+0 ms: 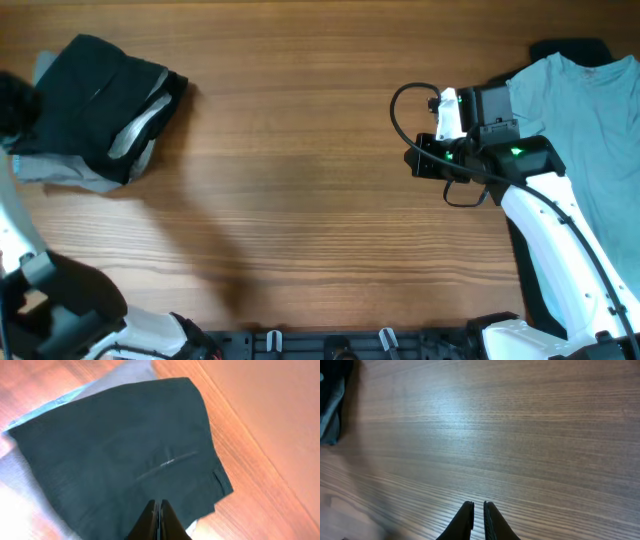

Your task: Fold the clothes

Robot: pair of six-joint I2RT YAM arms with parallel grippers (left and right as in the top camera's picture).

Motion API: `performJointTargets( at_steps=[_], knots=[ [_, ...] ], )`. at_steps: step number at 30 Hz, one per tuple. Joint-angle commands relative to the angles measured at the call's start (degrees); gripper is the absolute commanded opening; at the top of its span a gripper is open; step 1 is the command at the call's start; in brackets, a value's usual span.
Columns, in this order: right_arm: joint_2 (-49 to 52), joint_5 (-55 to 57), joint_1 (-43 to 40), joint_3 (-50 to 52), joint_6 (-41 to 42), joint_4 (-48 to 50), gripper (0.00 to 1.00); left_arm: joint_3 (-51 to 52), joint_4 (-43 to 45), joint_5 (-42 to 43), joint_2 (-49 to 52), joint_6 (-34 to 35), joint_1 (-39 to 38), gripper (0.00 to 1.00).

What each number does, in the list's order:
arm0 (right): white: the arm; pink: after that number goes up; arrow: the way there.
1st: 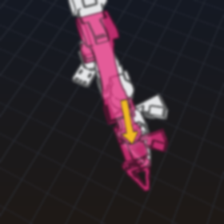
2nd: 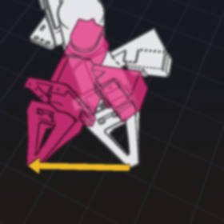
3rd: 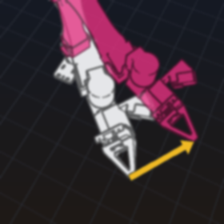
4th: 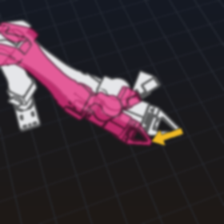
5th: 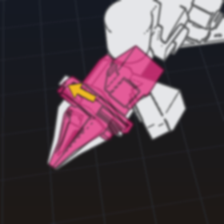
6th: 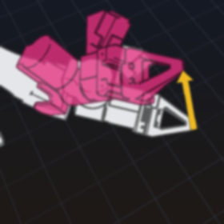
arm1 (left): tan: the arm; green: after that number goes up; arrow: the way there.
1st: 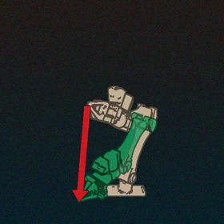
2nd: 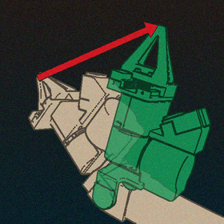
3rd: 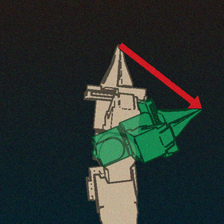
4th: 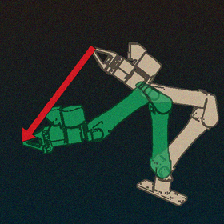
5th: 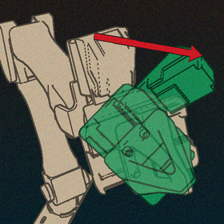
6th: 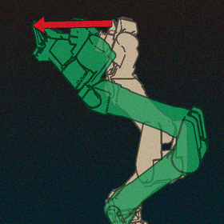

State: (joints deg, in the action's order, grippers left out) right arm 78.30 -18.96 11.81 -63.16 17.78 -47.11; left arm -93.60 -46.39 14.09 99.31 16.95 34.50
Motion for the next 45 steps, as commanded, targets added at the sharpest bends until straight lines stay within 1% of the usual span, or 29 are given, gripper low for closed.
performJointTargets(
  at_steps=[1,2,3,4,5,6,7,9,10,11,12,13,14,15,17,19,21,25,26,28,29,31,35,37,38,40,43,45],
  knots=[
    [0.2,0.5,-0.1,-0.4,-0.1,0.8,0.19,1.8,-0.2,-3.5,10.5,-2.0,-1.4,0.04],
    [0.2,-2.3,-0.1,-0.4,-4.1,1.6,0.21,1.8,-1.0,-3.4,13.8,-2.7,-1.4,0.04],
    [0.1,-4.6,-0.1,-0.7,-6.8,2.4,0.23,1.8,-1.7,-2.8,16.7,-5.3,-1.4,0.04],
    [-0.1,-4.9,-0.1,-1.3,-7.2,2.6,0.23,1.8,-2.1,-1.8,17.6,-8.3,-1.4,0.04],
    [-0.5,-4.8,-0.1,-2.9,-7.3,2.5,0.24,1.6,-2.4,1.3,17.3,-12.0,-1.4,0.04],
    [-1.0,-4.7,-0.1,-4.0,-7.4,2.5,0.24,1.0,-3.1,4.4,16.0,-13.9,-1.4,0.05],
    [-2.1,-4.2,-0.1,-5.5,-7.3,2.6,0.24,-0.2,-4.2,7.7,13.9,-15.4,-1.5,0.11],
    [-4.8,-3.0,-0.1,-7.7,-7.1,2.8,0.24,-3.4,-8.2,14.4,7.5,-19.4,-2.4,0.27],
    [-6.9,-2.9,-0.1,-8.8,-7.0,3.0,0.23,-5.1,-11.2,16.1,3.4,-21.7,-3.5,0.32],
    [-9.1,-2.0,-0.1,-9.7,-4.9,3.0,0.23,-5.9,-13.5,16.1,-1.2,-24.4,-5.1,0.37],
    [-10.9,-0.9,-0.1,-10.2,-2.1,2.9,0.27,-5.9,-15.0,16.1,-4.9,-26.7,-6.6,0.46],
    [-12.8,-1.0,-0.1,-10.5,0.3,3.0,0.37,-5.9,-16.9,15.9,-10.0,-27.3,-8.9,1.0],
    [-14.6,-1.0,-0.1,-10.5,1.6,2.9,0.59,-5.9,-19.3,15.8,-14.7,-27.2,-10.9,1.0],
    [-16.2,-2.1,-0.1,-10.5,1.5,2.9,0.7,-5.9,-21.5,15.8,-17.4,-27.2,-11.8,1.0],
    [-19.1,-4.6,-0.1,-10.5,-0.9,2.9,0.99,-5.9,-26.9,14.9,-23.1,-27.3,-13.1,1.0],
    [-23.7,-4.6,-0.1,-10.5,-2.7,2.5,1.0,-5.9,-30.8,12.2,-28.7,-27.3,-13.2,1.0],
    [-26.8,-4.6,-0.1,-10.5,-2.6,2.5,1.0,-5.9,-32.2,8.8,-33.0,-27.3,-13.2,1.0],
    [-27.5,-4.7,-0.1,-10.5,-2.3,1.2,1.0,-5.9,-32.5,8.1,-38.4,-27.3,-13.2,1.0],
    [-27.1,-4.7,-0.1,-10.4,-1.4,0.8,1.0,-5.9,-32.6,8.1,-39.3,-27.3,-13.2,1.0],
    [-25.4,-4.6,-0.1,-10.4,7.8,-2.4,1.0,-5.9,-32.6,8.1,-40.2,-27.3,-13.2,1.0],
    [-24.9,-4.4,-0.1,-10.4,8.2,-4.2,1.0,-5.9,-32.6,8.1,-40.3,-27.3,-13.2,1.0],
    [-24.5,-1.7,-0.1,-10.4,7.6,-4.3,1.0,-5.9,-32.6,8.1,-40.3,-27.3,-13.2,1.0],
    [-28.6,-0.7,-0.1,-11.9,-8.4,-0.6,1.0,-5.9,-32.6,8.1,-40.3,-27.2,-13.2,1.0],
    [-33.5,2.1,-0.1,-11.7,-19.1,0.4,1.0,-5.9,-32.6,8.1,-40.3,-27.3,-13.2,1.0],
    [-35.7,5.9,-0.1,-10.8,-20.9,0.4,1.0,-5.9,-32.6,8.1,-40.3,-27.3,-13.2,1.0],
    [-41.2,13.4,-0.4,-6.0,-20.8,2.1,1.0,-5.9,-32.6,8.1,-40.3,-27.3,-13.2,1.0],
    [-50.3,15.0,-0.5,5.2,-20.8,6.6,1.0,-5.9,-32.6,8.1,-40.3,-27.3,-13.2,1.0],
    [-58.8,15.1,-0.6,19.0,-20.8,14.1,1.0,-5.9,-32.6,8.1,-40.3,-27.3,-13.2,1.0]
  ],
)
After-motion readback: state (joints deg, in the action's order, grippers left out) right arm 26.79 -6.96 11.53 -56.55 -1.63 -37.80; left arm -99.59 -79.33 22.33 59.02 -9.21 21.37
